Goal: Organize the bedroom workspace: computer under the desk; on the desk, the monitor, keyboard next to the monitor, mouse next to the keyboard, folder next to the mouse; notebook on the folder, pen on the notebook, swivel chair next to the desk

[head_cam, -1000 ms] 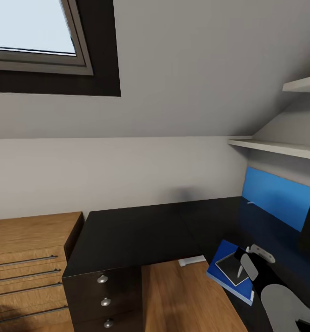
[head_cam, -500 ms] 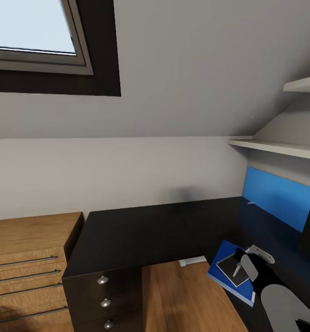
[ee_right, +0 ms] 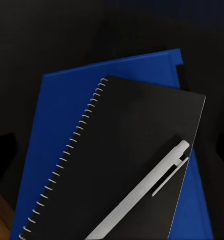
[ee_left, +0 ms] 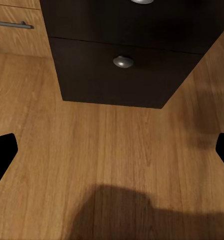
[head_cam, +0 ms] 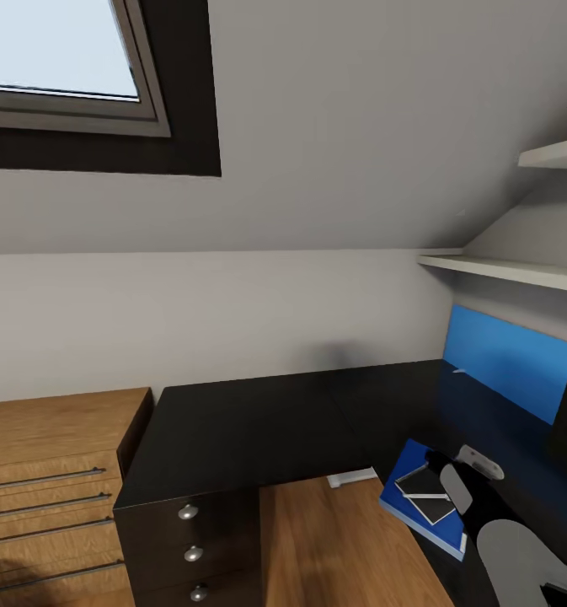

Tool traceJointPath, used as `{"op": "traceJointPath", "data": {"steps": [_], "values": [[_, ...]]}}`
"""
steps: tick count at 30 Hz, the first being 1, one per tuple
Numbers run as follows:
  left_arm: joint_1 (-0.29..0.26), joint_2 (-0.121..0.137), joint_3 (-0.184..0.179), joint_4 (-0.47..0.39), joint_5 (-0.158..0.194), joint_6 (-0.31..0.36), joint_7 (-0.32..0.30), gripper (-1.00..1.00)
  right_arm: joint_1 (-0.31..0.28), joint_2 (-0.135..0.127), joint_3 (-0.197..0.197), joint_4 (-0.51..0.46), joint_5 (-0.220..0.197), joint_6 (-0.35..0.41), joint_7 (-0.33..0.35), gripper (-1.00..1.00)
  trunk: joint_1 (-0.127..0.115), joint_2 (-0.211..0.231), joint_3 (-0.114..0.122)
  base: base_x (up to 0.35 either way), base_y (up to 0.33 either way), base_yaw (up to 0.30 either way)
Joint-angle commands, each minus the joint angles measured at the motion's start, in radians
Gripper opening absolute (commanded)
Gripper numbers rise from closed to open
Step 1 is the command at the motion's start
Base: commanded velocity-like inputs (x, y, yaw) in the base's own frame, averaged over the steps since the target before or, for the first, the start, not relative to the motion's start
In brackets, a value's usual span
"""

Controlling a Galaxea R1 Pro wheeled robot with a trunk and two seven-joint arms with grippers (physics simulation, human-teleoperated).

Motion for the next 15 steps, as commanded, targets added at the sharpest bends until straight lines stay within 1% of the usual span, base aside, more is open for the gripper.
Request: {"op": "traceJointPath", "data": {"steps": [1, 2, 6, 7, 10, 11, 13, 15], "values": [[0.0, -0.001, 0.006, -0.001, -0.002, -0.001, -0.009, 1.0, 0.0, 0.0, 0.001, -0.004, -0.008, 0.003, -0.004, 1.0, 0.0, -0.001, -0.001, 0.0, 0.0, 0.0], [0.0, -0.001, 0.006, -0.001, -0.002, -0.001, -0.009, 1.0, 0.0, 0.0, 0.001, -0.008, -0.008, 0.002, -0.004, 1.0, 0.0, -0.001, -0.001, 0.0, 0.0, 0.0], [0.0, -0.001, 0.006, -0.001, -0.002, 0.0, -0.009, 1.0, 0.0, 0.002, 0.0, -0.071, -0.008, 0.006, -0.005, 1.0, 0.0, -0.001, -0.001, 0.0, 0.0, 0.0], [0.0, -0.001, 0.006, -0.001, -0.002, 0.0, -0.009, 1.0, 0.001, 0.004, 0.0, -0.118, -0.009, 0.012, -0.006, 1.0, 0.0, -0.001, -0.001, 0.0, 0.0, 0.0], [0.0, -0.001, 0.006, -0.001, -0.002, 0.0, -0.009, 1.0, 0.005, 0.011, -0.001, -0.2, -0.01, 0.038, -0.007, 1.0, 0.0, -0.001, -0.001, 0.0, 0.0, 0.0], [0.0, -0.001, 0.006, -0.001, -0.002, 0.0, -0.009, 1.0, 0.012, 0.019, -0.001, -0.26, -0.01, 0.066, -0.007, 1.0, 0.0, -0.001, -0.001, 0.0, 0.0, 0.0], [0.0, -0.001, 0.006, -0.001, -0.002, 0.0, -0.009, 1.0, 0.027, 0.034, -0.001, -0.323, -0.011, 0.099, -0.007, 1.0, 0.0, -0.001, -0.001, 0.0, 0.0, 0.0], [0.0, -0.001, 0.006, 0.0, -0.002, 0.0, -0.009, 1.0, 0.05, 0.055, -0.001, -0.386, -0.01, 0.134, -0.008, 1.0, 0.0, -0.001, -0.001, 0.0, 0.0, 0.0]]}}
